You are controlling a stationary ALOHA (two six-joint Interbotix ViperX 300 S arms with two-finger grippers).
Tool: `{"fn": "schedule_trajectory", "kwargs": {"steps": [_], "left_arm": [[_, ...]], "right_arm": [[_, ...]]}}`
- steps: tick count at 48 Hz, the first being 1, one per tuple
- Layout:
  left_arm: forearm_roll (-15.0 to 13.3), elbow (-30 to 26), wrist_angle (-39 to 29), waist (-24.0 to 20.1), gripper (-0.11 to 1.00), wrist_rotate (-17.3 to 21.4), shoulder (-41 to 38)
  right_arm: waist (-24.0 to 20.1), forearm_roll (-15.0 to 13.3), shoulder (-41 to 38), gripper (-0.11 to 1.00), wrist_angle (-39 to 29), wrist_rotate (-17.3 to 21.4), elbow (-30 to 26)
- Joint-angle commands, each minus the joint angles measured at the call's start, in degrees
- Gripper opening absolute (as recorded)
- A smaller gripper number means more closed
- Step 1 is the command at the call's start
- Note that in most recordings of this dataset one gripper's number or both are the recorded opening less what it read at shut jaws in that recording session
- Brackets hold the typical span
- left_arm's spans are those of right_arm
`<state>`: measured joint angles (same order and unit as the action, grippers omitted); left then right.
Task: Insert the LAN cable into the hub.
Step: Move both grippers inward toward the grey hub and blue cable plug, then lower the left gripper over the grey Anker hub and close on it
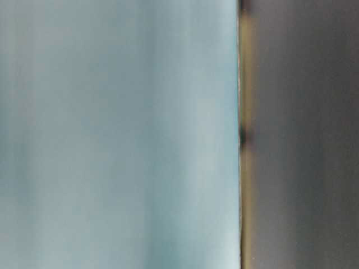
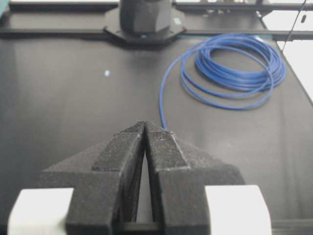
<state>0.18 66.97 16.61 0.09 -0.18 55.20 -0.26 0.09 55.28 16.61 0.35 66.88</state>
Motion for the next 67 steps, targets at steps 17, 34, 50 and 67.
{"fn": "schedule_trajectory", "kwargs": {"steps": [17, 34, 50, 67], "left_arm": [[2.5, -9.1, -19.6, 1.1, 0.00, -0.2, -4.0], [2.5, -15.2, -33.9, 2.4, 0.00, 0.5, -13.6], [2.5, -16.3, -27.3, 3.9, 0.01, -0.6, -22.9], [2.5, -5.4, 3.3, 5.7, 0.84, -6.4, -27.7]], "right_arm": [[-2.4, 5.3, -8.8, 0.00, -20.7, 8.7, -6.8], [-4.7, 5.2, -26.4, 0.00, -34.2, 8.6, -16.3], [-4.8, 3.1, -37.2, 0.00, -40.1, 7.0, -23.5], [-6.0, 3.1, -38.7, 0.01, -37.8, 6.9, -23.6]]}}
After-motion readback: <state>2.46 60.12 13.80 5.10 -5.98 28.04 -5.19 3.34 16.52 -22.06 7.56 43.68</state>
